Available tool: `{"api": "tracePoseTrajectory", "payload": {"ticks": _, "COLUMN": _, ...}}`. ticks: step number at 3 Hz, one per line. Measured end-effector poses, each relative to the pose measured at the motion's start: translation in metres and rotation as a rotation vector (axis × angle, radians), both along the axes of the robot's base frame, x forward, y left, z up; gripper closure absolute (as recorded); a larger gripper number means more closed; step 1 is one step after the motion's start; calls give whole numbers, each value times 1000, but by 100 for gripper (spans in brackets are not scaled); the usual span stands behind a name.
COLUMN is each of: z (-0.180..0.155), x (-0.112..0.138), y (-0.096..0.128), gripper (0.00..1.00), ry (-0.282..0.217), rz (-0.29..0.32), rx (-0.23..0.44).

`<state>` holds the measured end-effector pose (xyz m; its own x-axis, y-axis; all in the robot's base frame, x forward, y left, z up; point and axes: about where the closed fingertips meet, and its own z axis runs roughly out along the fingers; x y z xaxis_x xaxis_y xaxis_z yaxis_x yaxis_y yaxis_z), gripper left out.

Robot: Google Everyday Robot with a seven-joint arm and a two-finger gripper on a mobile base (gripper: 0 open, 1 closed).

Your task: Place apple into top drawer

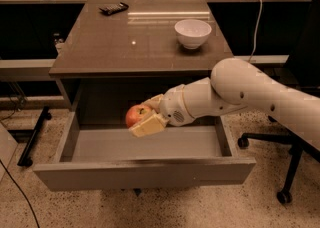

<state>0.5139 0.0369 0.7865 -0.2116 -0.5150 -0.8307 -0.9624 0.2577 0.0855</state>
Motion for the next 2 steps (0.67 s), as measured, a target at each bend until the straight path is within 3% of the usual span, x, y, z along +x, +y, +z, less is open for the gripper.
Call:
{"api": "tracePoseTrajectory", "payload": {"ticks": 1, "z": -21, "x": 23, "y": 9, "gripper": 100, "ry": -9, "rz": -22, "rx": 15}}
{"api": "tracePoseTrajectory", "payload": {"ticks": 2, "z": -54, "x": 41, "y": 15, "gripper": 100, "ry": 25, "rz": -25, "rx": 22}}
